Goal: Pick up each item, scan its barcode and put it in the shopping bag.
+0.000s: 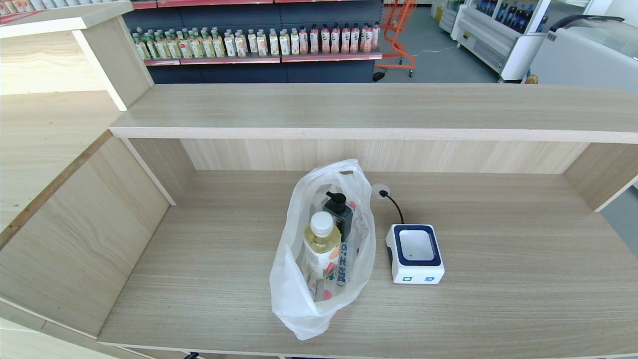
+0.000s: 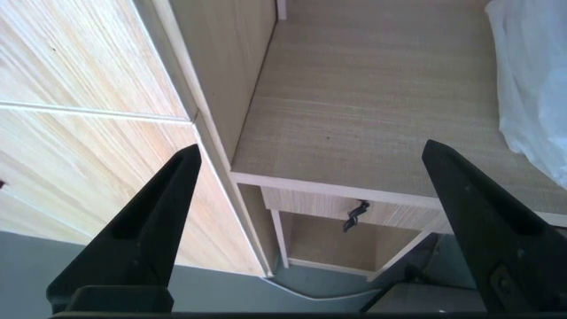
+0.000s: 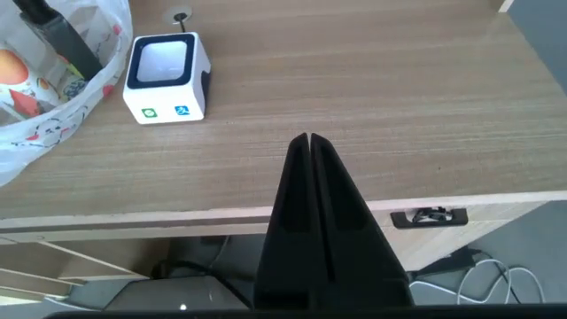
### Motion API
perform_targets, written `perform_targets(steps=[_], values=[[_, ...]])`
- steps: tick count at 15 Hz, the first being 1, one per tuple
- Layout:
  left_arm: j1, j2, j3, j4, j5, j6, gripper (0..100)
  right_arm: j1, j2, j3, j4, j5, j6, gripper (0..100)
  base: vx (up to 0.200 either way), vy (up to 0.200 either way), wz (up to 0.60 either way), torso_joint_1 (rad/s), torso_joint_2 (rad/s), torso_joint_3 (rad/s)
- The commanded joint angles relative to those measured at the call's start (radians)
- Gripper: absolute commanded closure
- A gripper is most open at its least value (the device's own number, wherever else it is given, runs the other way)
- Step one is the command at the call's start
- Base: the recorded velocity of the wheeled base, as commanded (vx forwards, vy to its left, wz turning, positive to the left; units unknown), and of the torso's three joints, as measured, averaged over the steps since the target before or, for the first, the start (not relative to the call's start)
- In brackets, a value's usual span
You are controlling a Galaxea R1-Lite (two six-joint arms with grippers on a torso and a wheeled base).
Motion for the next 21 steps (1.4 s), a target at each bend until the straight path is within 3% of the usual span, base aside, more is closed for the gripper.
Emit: perform_targets(steps=[1,4,10,13,21], values=[[0.0,0.001,0.0,0.0,0.0,0.002,0,0.0,0.004,0.0,0.0,0.0,0.0,100,0.0,-0.2,0.0,0.012,0.0,0.007],[0.0,0.001,0.0,0.0,0.0,0.003,0,0.0,0.004,0.0,0.0,0.0,0.0,100,0.0,-0.2,0.0,0.002,0.0,0.002],[0.0,0.001,0.0,0.0,0.0,0.002,0,0.0,0.004,0.0,0.0,0.0,0.0,100,0.0,0.0,0.0,0.0,0.0,0.0],[0.0,0.001,0.0,0.0,0.0,0.002,0,0.0,0.004,0.0,0.0,0.0,0.0,100,0.2,0.0,0.0,0.001,0.0,0.001],[0.0,0.0,0.0,0.0,0.0,0.0,0,0.0,0.004,0.0,0.0,0.0,-0.002,100,0.0,0.0,0.0,0.0,0.0,0.0]])
